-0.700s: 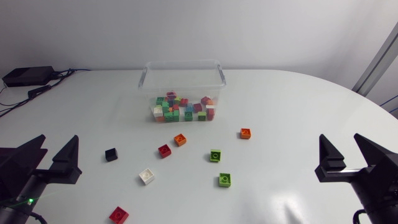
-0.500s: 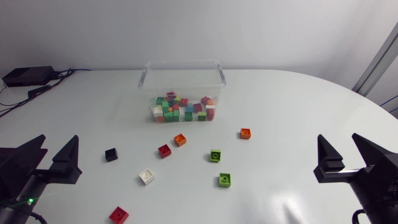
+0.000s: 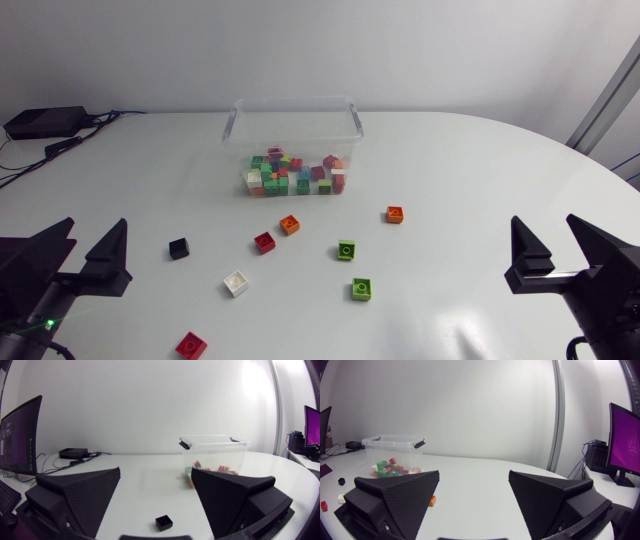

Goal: Place the duplo bricks in the container

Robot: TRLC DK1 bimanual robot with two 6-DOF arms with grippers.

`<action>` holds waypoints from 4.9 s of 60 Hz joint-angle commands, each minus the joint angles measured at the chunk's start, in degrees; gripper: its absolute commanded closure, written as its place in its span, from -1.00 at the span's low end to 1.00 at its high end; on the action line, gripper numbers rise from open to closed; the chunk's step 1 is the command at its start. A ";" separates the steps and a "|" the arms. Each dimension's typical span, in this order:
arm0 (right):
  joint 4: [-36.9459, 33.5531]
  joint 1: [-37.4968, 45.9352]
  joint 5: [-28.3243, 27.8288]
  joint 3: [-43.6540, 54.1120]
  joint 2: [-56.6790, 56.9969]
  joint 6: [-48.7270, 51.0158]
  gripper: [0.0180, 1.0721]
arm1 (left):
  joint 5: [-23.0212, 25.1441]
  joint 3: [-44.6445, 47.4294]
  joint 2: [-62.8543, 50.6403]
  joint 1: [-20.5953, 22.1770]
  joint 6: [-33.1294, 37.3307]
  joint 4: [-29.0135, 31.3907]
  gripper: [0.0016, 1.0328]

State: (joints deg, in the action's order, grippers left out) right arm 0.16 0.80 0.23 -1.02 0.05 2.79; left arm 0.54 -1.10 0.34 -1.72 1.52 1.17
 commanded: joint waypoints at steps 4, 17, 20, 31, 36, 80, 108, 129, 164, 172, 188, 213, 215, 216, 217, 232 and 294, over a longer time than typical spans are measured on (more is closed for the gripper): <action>0.01 0.17 0.47 -0.48 0.38 -0.94 -0.93 | -0.27 -2.68 0.54 -0.31 0.24 2.43 -0.91; -0.95 -0.36 0.65 -4.61 -0.32 -1.12 -0.93 | -0.27 -8.92 -0.25 0.13 0.85 7.53 -0.90; -1.04 -0.36 0.65 -5.75 -1.11 -1.12 -0.93 | -0.18 -10.41 -1.31 0.31 1.12 8.32 -0.89; 0.10 -0.36 0.74 -9.71 -6.56 -1.03 -0.93 | -0.10 -17.35 -12.29 0.66 1.47 9.11 -0.89; 0.28 -0.45 0.74 -11.99 -10.16 -1.03 -0.93 | -0.10 -20.96 -18.09 0.66 1.47 11.14 -0.85; -13.08 -1.41 1.18 -31.59 -43.03 -3.67 -0.90 | -0.18 -40.91 -56.68 9.36 15.00 35.57 -0.80; -26.00 -2.73 -11.57 -39.76 -57.27 -1.56 -0.90 | 6.76 -41.79 -69.68 11.12 23.44 41.02 -0.80; -31.89 -7.92 -11.39 -44.07 -65.36 6.09 -0.90 | 5.62 -44.51 -80.32 23.60 21.60 38.91 -0.72; -29.34 -12.31 -6.91 -47.32 -74.85 4.24 -0.90 | 4.39 -50.22 -95.17 27.03 20.45 35.13 -0.37; -28.99 -13.45 -5.94 -48.38 -76.96 3.54 -0.90 | 4.39 -50.49 -97.55 27.03 20.37 34.07 -0.15; -25.30 -14.60 -3.57 -51.01 -84.87 1.34 -0.89 | 5.53 -49.87 -98.86 26.41 20.45 32.32 0.55; -25.56 -16.35 -0.32 -60.42 -100.16 -4.46 -0.78 | 8.52 -50.05 -87.26 25.01 21.77 34.78 0.63; -25.65 -16.35 -0.23 -61.39 -101.57 -4.63 -0.74 | 9.22 -50.49 -85.68 24.57 21.77 34.78 0.63; -25.56 -16.44 -0.23 -61.65 -102.01 -4.72 -0.73 | 9.31 -50.66 -85.33 24.48 21.77 34.78 0.63; -25.92 -16.44 -0.23 -62.18 -102.71 -5.07 -0.73 | 9.40 -51.10 -84.54 24.22 21.68 34.78 0.62; -26.97 -18.46 1.26 -66.31 -108.69 -8.06 -0.73 | 12.12 -53.74 -78.12 20.96 20.72 32.40 0.62; -26.00 -17.06 4.08 -70.61 -114.84 -8.59 0.38 | 18.89 -57.96 -79.79 15.25 11.75 5.51 0.62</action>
State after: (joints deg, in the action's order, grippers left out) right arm -26.33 -16.71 3.53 -73.01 -115.31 -5.15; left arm 19.09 -56.66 -76.88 14.24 15.11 8.34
